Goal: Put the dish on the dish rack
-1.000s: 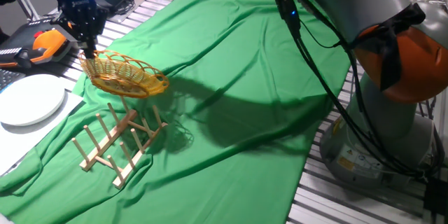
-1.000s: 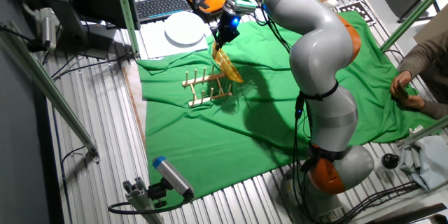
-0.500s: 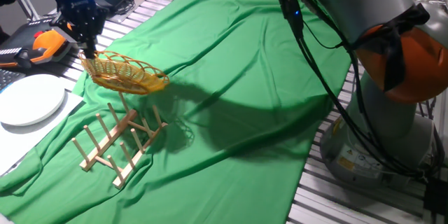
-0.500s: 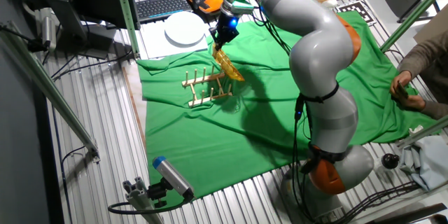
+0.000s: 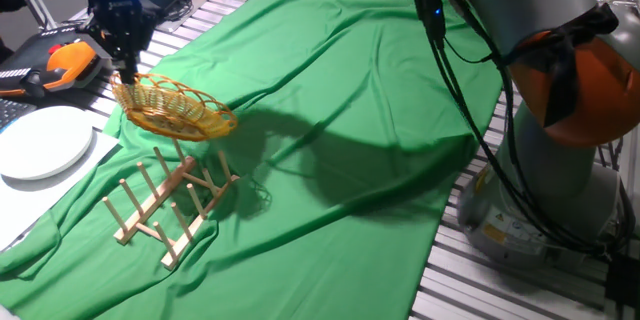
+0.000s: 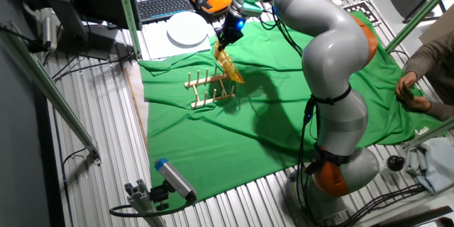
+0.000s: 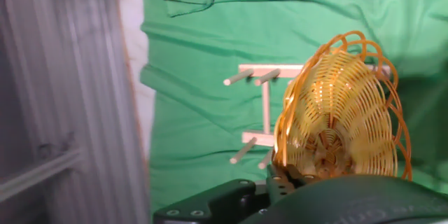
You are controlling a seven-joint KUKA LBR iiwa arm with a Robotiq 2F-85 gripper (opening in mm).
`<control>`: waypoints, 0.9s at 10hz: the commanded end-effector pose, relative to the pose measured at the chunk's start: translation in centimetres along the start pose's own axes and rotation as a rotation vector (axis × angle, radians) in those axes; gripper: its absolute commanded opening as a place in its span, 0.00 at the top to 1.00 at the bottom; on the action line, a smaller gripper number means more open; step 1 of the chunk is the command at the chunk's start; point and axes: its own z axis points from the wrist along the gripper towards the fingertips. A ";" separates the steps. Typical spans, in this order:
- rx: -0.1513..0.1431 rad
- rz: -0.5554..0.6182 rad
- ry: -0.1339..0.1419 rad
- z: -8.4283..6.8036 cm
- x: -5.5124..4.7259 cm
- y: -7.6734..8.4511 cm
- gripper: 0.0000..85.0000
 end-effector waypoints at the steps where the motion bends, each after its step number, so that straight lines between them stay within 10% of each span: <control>1: -0.041 0.010 0.016 0.0 0.0 0.0 1.00; 5: -0.083 0.067 0.040 -3.0 1.1 3.6 1.00; 9: -0.126 0.086 0.010 -1.8 0.4 3.7 1.00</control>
